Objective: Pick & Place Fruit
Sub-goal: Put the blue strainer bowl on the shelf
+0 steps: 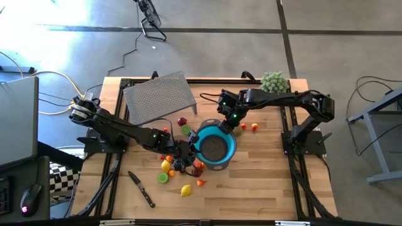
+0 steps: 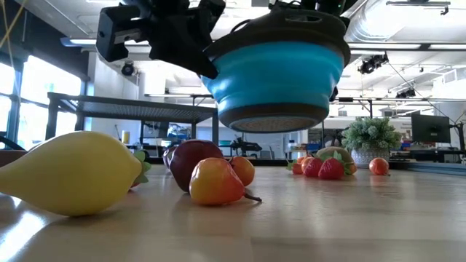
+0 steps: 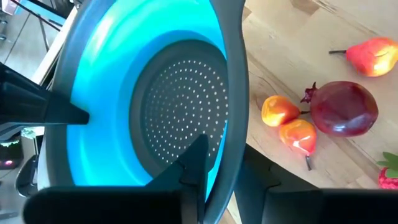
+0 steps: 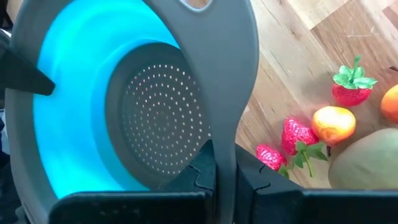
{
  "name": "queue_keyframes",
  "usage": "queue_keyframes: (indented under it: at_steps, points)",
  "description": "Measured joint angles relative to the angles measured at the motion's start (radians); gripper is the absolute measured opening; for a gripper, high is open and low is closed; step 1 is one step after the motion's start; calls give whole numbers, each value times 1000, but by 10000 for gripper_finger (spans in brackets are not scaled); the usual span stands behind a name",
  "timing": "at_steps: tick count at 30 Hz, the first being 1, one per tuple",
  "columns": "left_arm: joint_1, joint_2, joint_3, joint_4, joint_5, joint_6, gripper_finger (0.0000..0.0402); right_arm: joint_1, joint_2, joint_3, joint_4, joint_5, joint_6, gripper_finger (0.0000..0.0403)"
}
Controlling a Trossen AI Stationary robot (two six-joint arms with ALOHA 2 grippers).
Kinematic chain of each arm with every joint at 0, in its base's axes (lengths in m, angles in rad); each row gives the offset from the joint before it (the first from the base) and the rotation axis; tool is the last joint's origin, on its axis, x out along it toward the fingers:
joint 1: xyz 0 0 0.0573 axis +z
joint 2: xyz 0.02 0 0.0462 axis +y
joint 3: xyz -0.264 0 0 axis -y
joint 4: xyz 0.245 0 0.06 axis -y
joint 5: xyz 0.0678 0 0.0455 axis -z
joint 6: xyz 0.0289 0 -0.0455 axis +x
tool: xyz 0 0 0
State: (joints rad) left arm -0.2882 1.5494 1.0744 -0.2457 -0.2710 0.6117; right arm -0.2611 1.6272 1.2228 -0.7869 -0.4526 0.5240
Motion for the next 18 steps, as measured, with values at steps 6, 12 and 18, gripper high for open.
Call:
queue_keyframes:
  at_steps: [6,12,18]
  points:
    - [-1,0,0,-8,0,-19,48,-2,0,0,41,-36,-4,37]
    - [-2,-1,0,-19,0,-14,14,-2,-1,0,68,-59,-16,83]
    - [-1,-2,0,-30,-8,-17,16,-2,-1,0,94,-64,-29,114]
